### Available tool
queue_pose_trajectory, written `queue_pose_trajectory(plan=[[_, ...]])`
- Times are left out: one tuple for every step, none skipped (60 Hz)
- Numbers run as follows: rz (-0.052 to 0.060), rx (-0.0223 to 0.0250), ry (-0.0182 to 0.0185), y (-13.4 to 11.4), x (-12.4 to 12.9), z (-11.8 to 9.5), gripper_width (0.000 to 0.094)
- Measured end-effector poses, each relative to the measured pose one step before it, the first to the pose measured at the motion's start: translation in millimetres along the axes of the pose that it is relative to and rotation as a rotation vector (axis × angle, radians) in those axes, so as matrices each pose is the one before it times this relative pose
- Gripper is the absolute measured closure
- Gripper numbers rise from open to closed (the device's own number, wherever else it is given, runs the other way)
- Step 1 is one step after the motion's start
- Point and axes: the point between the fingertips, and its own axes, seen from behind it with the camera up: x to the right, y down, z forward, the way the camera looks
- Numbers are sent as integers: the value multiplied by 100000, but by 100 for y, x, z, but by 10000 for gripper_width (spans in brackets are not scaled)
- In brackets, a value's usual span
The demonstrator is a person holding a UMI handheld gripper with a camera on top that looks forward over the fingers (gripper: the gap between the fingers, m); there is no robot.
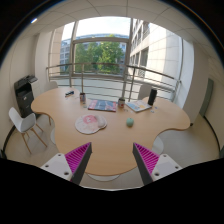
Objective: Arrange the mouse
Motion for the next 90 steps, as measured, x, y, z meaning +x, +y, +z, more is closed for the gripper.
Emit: queue_pose_trajectory(plan=[[178,-390,-34,352,53,51,93],[256,-579,4,161,29,50,94],[235,-643,53,193,55,82,91],[146,-657,46,197,61,147,92],[145,-676,81,232,77,206,92],[105,-594,125,198,112,295,91],[95,-575,164,214,112,345,91],[137,-536,117,228,211,-11,91],[108,-624,273,253,218,492,91],[59,-664,273,249,225,551,90],[74,-652,224,247,258,589,91],[67,-743,212,287,248,606,92],[101,-763,217,241,331,628,92],[191,-756,177,263,281,685,91],[294,-643,121,210,287,721,91],[394,-550,141,214,320,716,90],[418,-508,191,159,329,774,91],[392,-548,197,155,313,821,91],[308,-593,222,120,336,833,90],[277,-517,247,101,301,782,90],[265,-420,279,-7,316,861,89],[374,-305,298,-73,321,911,90],[437,-46,268,-108,338,939,89],[455,149,185,-141,296,1013,90],[451,155,192,-124,251,1000,91],[435,1,175,-144,295,1073,90],[409,-111,192,-177,227,1096,90],[353,-52,129,-256,222,1133,92],[348,92,225,-412,69,1189,92],[302,343,33,-273,361,1137,91],[272,303,389,-483,111,1233,90],[188,291,390,-413,258,1231,91],[129,187,389,-293,429,1226,92],[66,-55,557,-446,121,1252,91],[55,-66,369,-400,294,1284,91],[178,157,244,-433,181,1272,91],[308,360,179,-482,193,1282,89],[368,495,145,-520,133,1258,90],[321,432,9,-503,106,1256,91],[177,278,-61,-438,123,1307,90],[114,135,-36,-382,126,1325,90],[142,67,69,-353,139,1315,90],[199,63,108,-369,171,1262,88],[270,127,52,-375,129,1178,90],[278,119,-119,-370,66,1183,90],[236,82,-176,-298,44,1172,89],[135,45,-80,-279,65,1182,89],[116,-95,111,-238,123,1105,91],[175,-257,173,-233,106,1100,92],[184,-258,29,-203,92,994,93],[213,7,-74,-270,33,989,93],[208,154,-46,-265,68,926,93],[222,103,52,-236,52,862,91],[185,-105,135,-157,80,848,89],[177,-215,177,-86,43,810,90],[108,-294,170,-73,73,783,92],[50,-234,114,-110,76,748,95],[8,-163,87,-81,-52,577,102],[75,-225,-38,-56,29,595,109],[127,-260,-47,-64,52,580,117],[152,-273,-6,-38,66,516,122],[130,-341,43,-19,59,472,129],[154,-454,-75,38,18,426,142],[194,-494,-149,92,-8,396,158],[146,-502,-122,92,32,315,179],[36,-75,-700,-41,-225,228,199],[808,1030,-1264,-461,50,601,231],[472,184,99,62,64,-5,256],[-34,250,104,-8,-126,-168,283],[-461,467,-121,-31,-55,29,327],[-672,296,-30,-19,-11,28,376],[-477,651,-523,-94,-131,39,437],[12,351,-634,13,-158,3,441],[-48,431,160,16,26,-23,441],[-271,331,102,48,1,-24,446],[-418,149,224,-126,42,-459,456],[-464,233,21,24,0,341,463],[-263,194,144,-130,26,153,470],[-256,195,210,-10,-16,28,483],[53,137,165,-30,-7,17,491],[280,9,240,14,24,3,500],[402,-136,254,31,11,-18,511],[434,-136,215,10,-3,-18,513],[363,-351,271,31,19,-31,528],[246,-159,595,105,64,-232,531],[227,-386,593,49,36,-111,537],[183,-359,754,-48,86,-70,537],[-11,-89,760,-107,46,-157,537],[-124,224,923,-208,89,-252,537],[-97,701,1260,-358,162,-346,536]])
